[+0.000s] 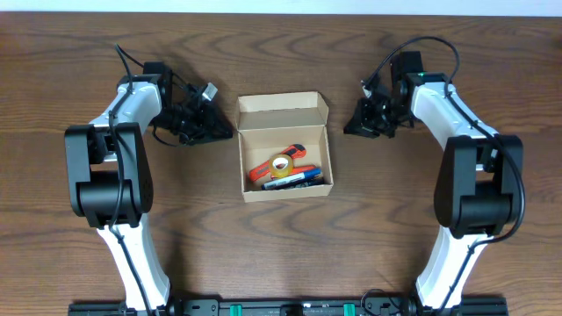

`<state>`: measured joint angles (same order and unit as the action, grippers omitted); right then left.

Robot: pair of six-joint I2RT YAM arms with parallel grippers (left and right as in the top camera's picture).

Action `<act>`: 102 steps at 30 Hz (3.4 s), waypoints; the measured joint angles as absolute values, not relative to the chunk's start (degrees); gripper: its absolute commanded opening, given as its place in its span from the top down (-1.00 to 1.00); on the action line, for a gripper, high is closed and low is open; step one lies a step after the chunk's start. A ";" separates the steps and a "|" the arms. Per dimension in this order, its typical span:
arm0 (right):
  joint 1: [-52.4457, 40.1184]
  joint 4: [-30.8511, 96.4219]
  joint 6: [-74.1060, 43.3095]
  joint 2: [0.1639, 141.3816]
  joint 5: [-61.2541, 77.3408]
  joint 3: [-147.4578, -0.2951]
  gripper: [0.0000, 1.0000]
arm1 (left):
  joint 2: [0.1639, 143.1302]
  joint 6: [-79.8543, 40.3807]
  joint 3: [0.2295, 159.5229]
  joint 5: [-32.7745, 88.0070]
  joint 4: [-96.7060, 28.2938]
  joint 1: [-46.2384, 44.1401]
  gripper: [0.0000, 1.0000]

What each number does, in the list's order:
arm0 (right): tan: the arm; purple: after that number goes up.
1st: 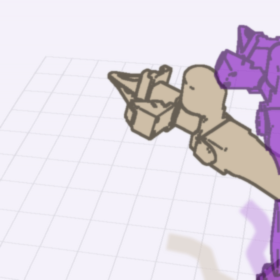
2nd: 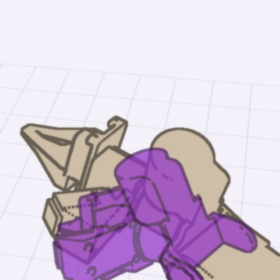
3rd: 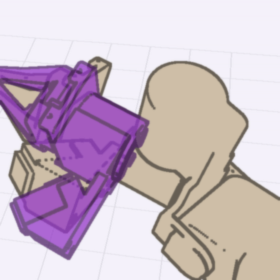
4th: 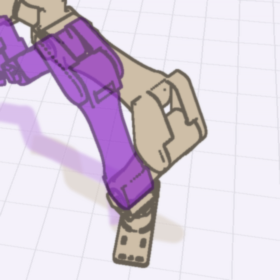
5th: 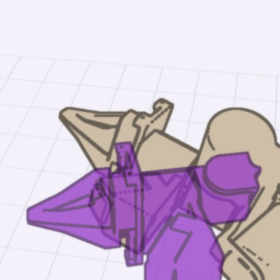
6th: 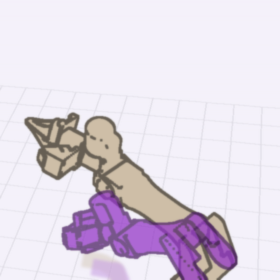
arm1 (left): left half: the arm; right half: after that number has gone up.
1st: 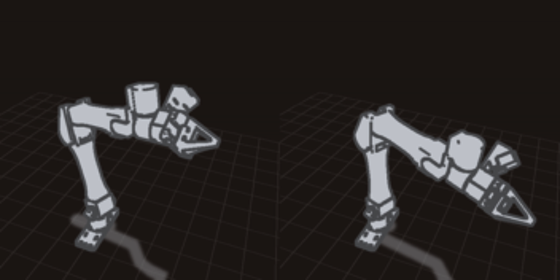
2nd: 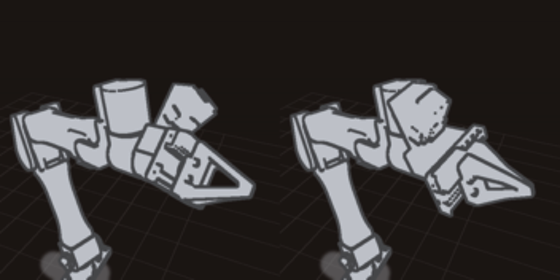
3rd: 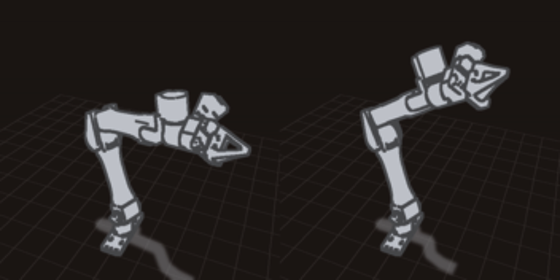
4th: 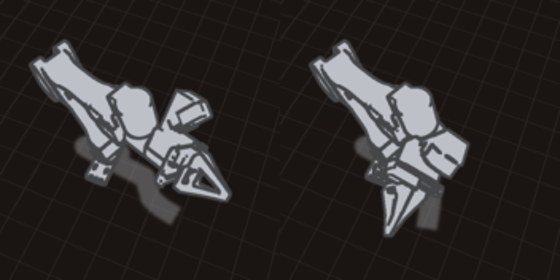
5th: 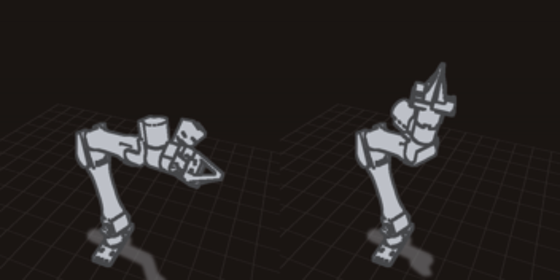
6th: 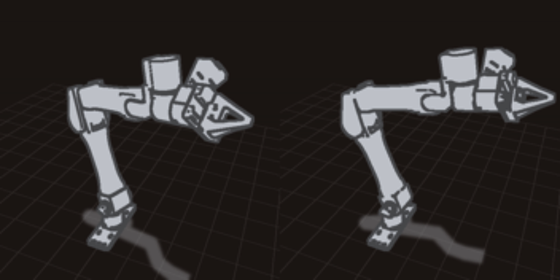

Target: Pack container

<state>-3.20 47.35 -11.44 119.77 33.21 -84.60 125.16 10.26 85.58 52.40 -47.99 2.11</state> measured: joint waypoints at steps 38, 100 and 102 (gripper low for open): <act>-4.93 31.51 -20.62 127.15 49.98 -84.60 0.97 | 126.45 -2.13 85.54 56.88 -31.86 2.11 0.88; -5.13 24.97 -21.87 127.15 56.69 -84.60 0.97 | 128.86 -3.68 85.52 64.88 -35.44 0.30 0.88; -5.10 24.23 -21.67 127.15 58.48 -84.60 0.97 | 128.86 -2.50 85.52 66.63 -35.24 0.30 0.88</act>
